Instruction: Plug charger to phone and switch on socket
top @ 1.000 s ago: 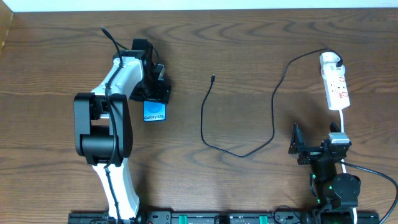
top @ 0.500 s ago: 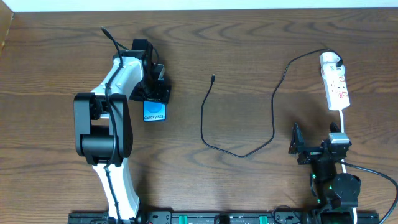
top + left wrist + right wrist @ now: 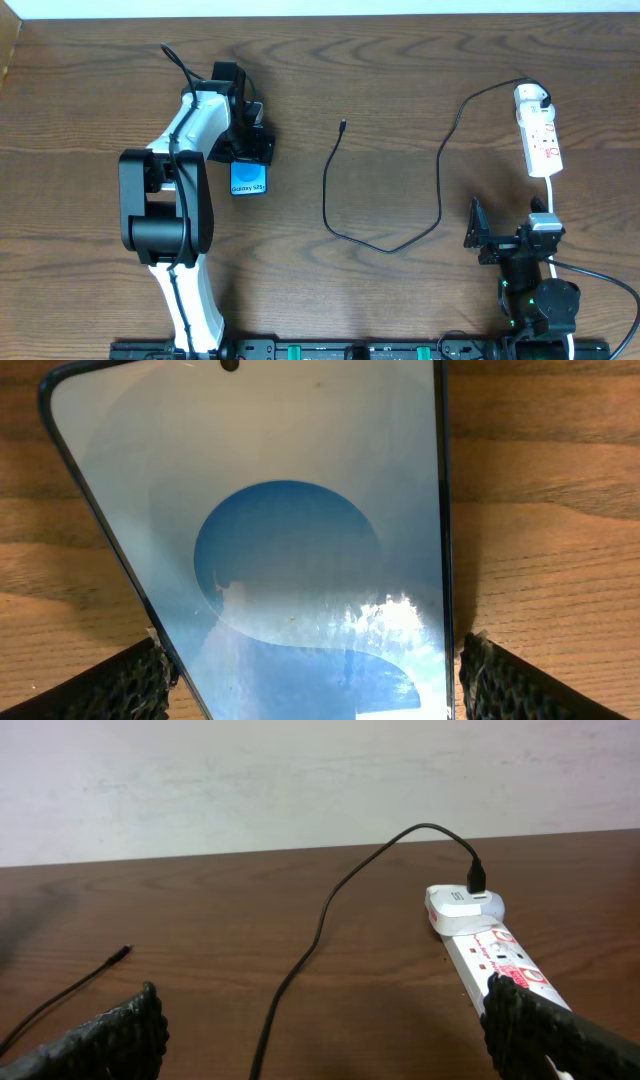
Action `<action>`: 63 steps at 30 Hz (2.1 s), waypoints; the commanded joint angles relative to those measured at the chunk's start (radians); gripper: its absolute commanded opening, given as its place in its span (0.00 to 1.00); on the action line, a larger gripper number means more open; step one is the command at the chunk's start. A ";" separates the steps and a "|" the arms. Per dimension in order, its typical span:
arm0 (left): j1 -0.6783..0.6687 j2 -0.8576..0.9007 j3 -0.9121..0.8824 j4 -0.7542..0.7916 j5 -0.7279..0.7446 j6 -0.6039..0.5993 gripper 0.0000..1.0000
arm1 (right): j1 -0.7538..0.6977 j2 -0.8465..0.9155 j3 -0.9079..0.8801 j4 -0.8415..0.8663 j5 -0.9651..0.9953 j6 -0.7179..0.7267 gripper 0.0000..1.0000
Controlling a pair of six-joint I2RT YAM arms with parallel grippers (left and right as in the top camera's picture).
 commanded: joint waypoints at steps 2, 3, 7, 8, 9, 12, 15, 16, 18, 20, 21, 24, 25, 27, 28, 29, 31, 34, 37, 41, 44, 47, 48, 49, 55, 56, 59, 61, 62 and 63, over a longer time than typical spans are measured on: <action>0.001 0.034 -0.026 0.004 0.067 -0.013 0.91 | 0.008 -0.005 -0.001 -0.004 0.001 0.008 0.99; 0.002 0.034 -0.026 0.004 0.067 -0.013 0.91 | 0.008 -0.005 -0.001 -0.004 0.001 0.008 0.99; 0.001 0.034 -0.026 0.004 0.067 -0.013 0.91 | 0.008 -0.005 -0.001 -0.004 0.001 0.008 0.99; 0.001 0.034 -0.026 0.005 0.067 -0.016 0.91 | 0.008 -0.005 -0.001 -0.004 0.001 0.008 0.99; 0.001 0.034 -0.027 0.007 0.067 -0.017 0.91 | 0.008 -0.005 -0.001 -0.004 0.001 0.008 0.99; 0.001 0.034 -0.026 0.008 0.067 -0.017 0.91 | 0.008 -0.005 -0.001 -0.004 0.001 0.008 0.99; 0.002 0.034 -0.026 0.010 0.067 -0.017 0.91 | 0.008 -0.005 -0.001 -0.004 0.001 0.008 0.99; 0.002 0.034 -0.027 0.011 0.067 -0.017 0.91 | 0.008 -0.005 -0.001 -0.004 0.001 0.008 0.99; 0.001 0.034 -0.026 0.016 0.067 -0.017 0.91 | 0.008 -0.005 -0.001 -0.004 0.001 0.008 0.99; 0.001 0.034 -0.026 0.019 0.067 -0.017 0.91 | 0.008 -0.005 -0.001 -0.004 0.001 0.008 0.99; 0.002 0.034 -0.026 0.019 0.067 -0.017 0.91 | 0.008 -0.005 -0.001 -0.004 0.001 0.008 0.99; 0.002 0.034 -0.026 0.019 0.067 -0.017 0.91 | 0.008 -0.005 -0.001 -0.004 0.001 0.008 0.99; 0.001 0.034 -0.026 0.019 0.067 -0.017 0.91 | 0.008 -0.005 -0.001 -0.004 0.001 0.008 0.99; 0.001 0.034 -0.027 0.019 0.067 -0.017 0.91 | 0.008 -0.005 -0.001 -0.004 0.001 0.008 0.99; 0.001 0.034 -0.026 0.019 0.067 -0.017 0.91 | 0.008 -0.005 -0.001 -0.004 0.001 0.008 0.99; 0.002 0.034 -0.026 0.019 0.067 -0.017 0.91 | 0.008 -0.005 -0.001 -0.004 0.001 0.008 0.99; 0.001 0.034 -0.026 0.019 0.067 -0.017 0.91 | 0.008 -0.005 -0.001 -0.004 0.001 0.008 0.99; 0.001 0.034 -0.026 0.019 0.067 -0.017 0.91 | 0.008 -0.005 -0.001 -0.004 0.001 0.008 0.99; 0.001 0.034 -0.026 0.019 0.067 -0.017 0.91 | 0.008 -0.005 -0.001 -0.004 0.001 0.008 0.99; 0.002 0.034 -0.027 0.019 0.067 -0.021 0.91 | 0.008 -0.005 -0.001 -0.004 0.001 0.008 0.99; 0.002 0.034 -0.026 0.019 0.067 -0.024 0.91 | 0.008 -0.005 -0.001 -0.004 0.001 0.008 0.99; 0.001 0.034 -0.026 0.019 0.067 -0.024 0.91 | 0.008 -0.005 -0.001 -0.004 0.001 0.009 0.99; 0.001 0.034 -0.026 0.019 0.067 -0.024 0.91 | 0.008 -0.005 -0.001 -0.004 0.001 0.008 0.99; 0.001 0.034 -0.026 0.019 0.067 -0.024 0.91 | 0.008 -0.005 -0.001 -0.004 0.001 0.008 0.99; 0.001 0.034 -0.026 0.019 0.067 -0.024 0.91 | 0.008 -0.005 -0.001 -0.004 0.001 0.008 0.99; 0.001 0.034 -0.026 0.019 0.067 -0.024 0.91 | 0.008 -0.005 -0.001 -0.004 0.001 0.008 0.99; 0.002 0.034 -0.027 0.019 0.067 -0.024 0.91 | 0.008 -0.005 -0.001 -0.004 0.001 0.008 0.99; 0.001 0.034 -0.026 0.019 0.067 -0.024 0.90 | 0.008 -0.005 -0.001 -0.004 0.001 0.008 0.99; 0.001 0.034 -0.026 0.019 0.067 -0.024 0.90 | 0.008 -0.005 -0.001 -0.004 0.001 0.008 0.99; 0.001 0.034 -0.026 0.019 0.067 -0.024 0.90 | 0.008 -0.005 -0.001 -0.004 0.001 0.008 0.99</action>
